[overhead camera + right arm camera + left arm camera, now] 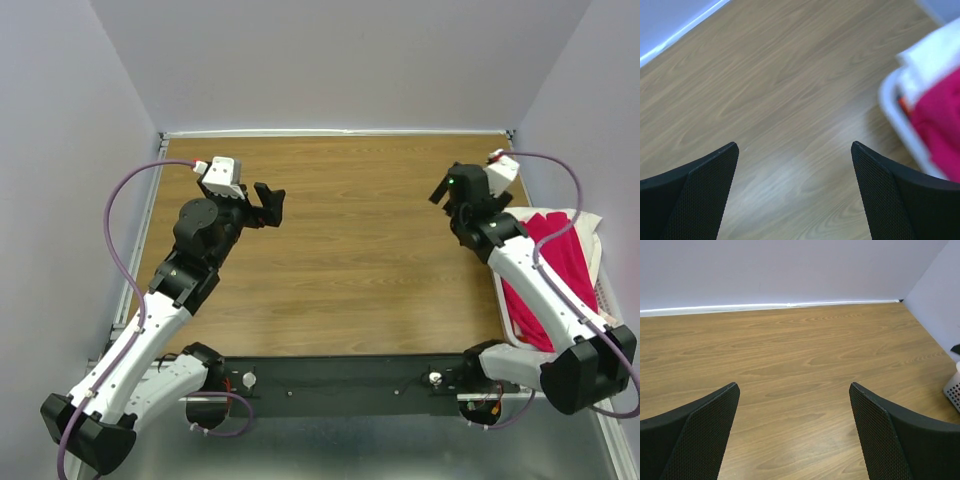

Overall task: Fold and stack the t-shirts
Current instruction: Grab the tshirt from the pile

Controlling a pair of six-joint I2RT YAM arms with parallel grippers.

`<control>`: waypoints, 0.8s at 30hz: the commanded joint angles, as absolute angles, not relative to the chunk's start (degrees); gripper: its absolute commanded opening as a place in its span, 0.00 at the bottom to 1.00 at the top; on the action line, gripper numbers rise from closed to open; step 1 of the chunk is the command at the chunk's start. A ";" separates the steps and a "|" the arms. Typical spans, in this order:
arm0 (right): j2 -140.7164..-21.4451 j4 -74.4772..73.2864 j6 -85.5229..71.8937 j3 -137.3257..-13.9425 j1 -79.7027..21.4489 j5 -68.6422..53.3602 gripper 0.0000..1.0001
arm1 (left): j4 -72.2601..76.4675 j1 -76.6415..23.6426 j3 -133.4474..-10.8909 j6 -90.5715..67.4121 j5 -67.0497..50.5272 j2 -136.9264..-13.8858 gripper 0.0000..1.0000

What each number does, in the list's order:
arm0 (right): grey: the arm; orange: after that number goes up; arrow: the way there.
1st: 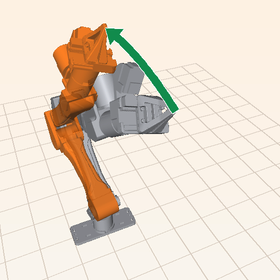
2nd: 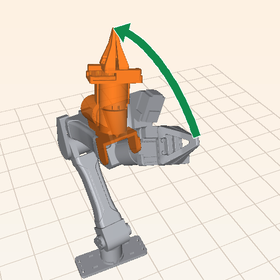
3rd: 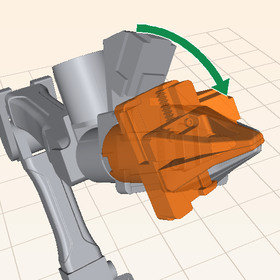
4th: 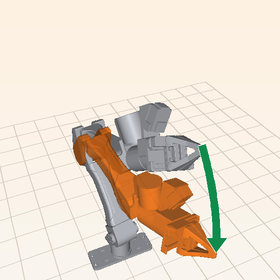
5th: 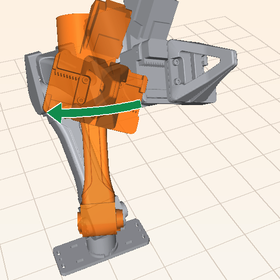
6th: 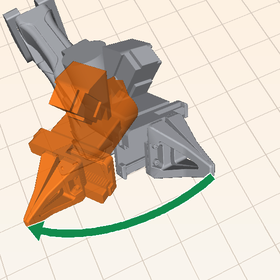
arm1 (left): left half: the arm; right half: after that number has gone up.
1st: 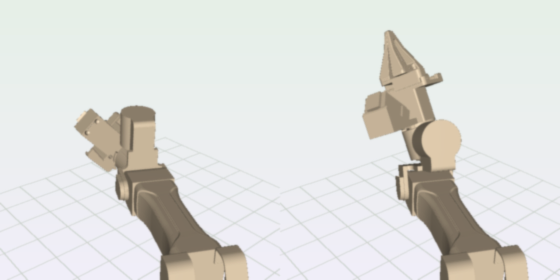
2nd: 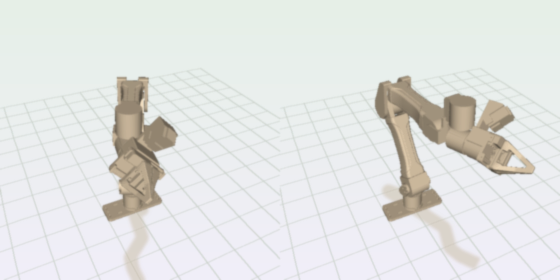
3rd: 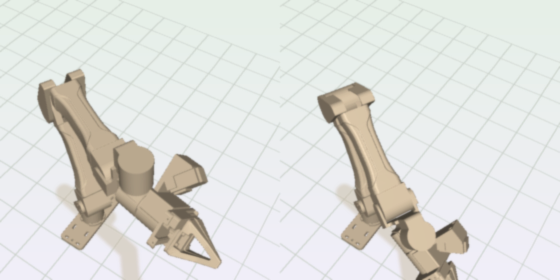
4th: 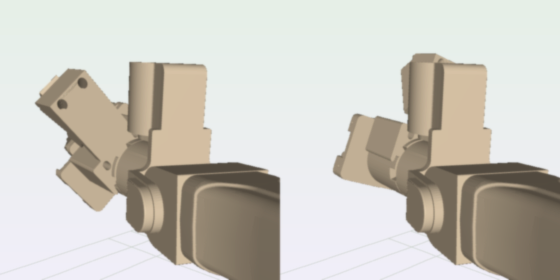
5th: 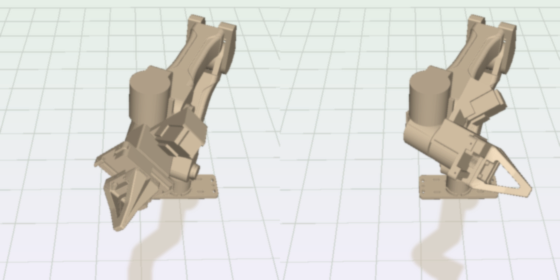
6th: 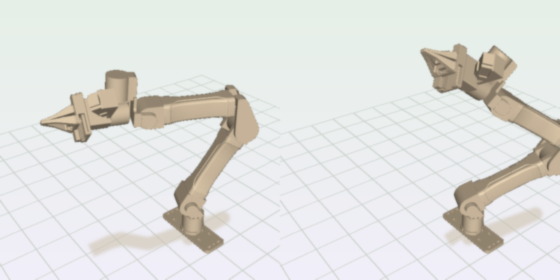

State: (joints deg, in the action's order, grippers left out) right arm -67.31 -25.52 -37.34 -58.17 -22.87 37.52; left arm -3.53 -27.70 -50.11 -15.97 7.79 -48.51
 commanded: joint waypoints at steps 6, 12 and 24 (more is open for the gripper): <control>-70.22 -33.57 -35.86 -63.90 -0.80 45.88 1.00 | -4.22 -27.33 -51.42 -16.96 5.36 -48.78 0.98; -73.29 -33.58 -36.74 -60.30 4.48 44.66 0.98 | -4.74 -27.60 -51.85 -17.75 4.83 -49.83 0.98; -80.59 -33.58 -40.78 -55.90 5.62 41.05 0.79 | -4.66 -27.60 -51.07 -18.02 4.92 -48.69 0.98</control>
